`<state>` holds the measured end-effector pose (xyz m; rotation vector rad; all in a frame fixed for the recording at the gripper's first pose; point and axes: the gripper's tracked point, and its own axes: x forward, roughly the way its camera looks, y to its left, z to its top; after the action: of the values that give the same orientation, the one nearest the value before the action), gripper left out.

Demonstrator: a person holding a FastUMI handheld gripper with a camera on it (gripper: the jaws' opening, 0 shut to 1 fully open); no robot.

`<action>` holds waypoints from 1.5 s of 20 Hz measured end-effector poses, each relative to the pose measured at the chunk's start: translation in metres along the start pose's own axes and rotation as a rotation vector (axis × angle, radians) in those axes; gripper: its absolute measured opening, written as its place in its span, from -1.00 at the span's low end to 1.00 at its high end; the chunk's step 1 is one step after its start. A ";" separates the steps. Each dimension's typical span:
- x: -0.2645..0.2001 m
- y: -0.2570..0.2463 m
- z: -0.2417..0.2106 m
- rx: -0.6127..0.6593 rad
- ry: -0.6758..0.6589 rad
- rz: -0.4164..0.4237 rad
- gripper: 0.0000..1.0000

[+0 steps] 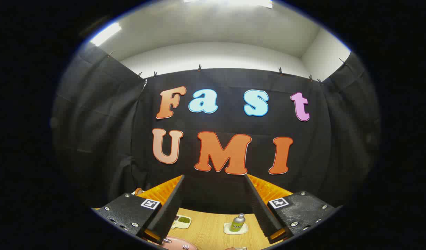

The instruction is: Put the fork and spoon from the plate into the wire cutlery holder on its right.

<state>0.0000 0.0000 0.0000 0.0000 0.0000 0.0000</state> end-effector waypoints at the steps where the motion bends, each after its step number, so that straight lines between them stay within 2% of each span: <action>1: -0.001 -0.002 0.001 -0.001 -0.007 -0.002 0.96; 16: -0.002 0.000 -0.005 0.006 -0.013 -0.005 0.96; 23: -0.001 0.019 -0.060 0.050 0.141 0.057 0.96; 30: -0.010 0.038 -0.153 0.053 0.389 0.123 0.97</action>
<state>-0.0102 0.0381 -0.1528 0.0529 0.3889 0.1228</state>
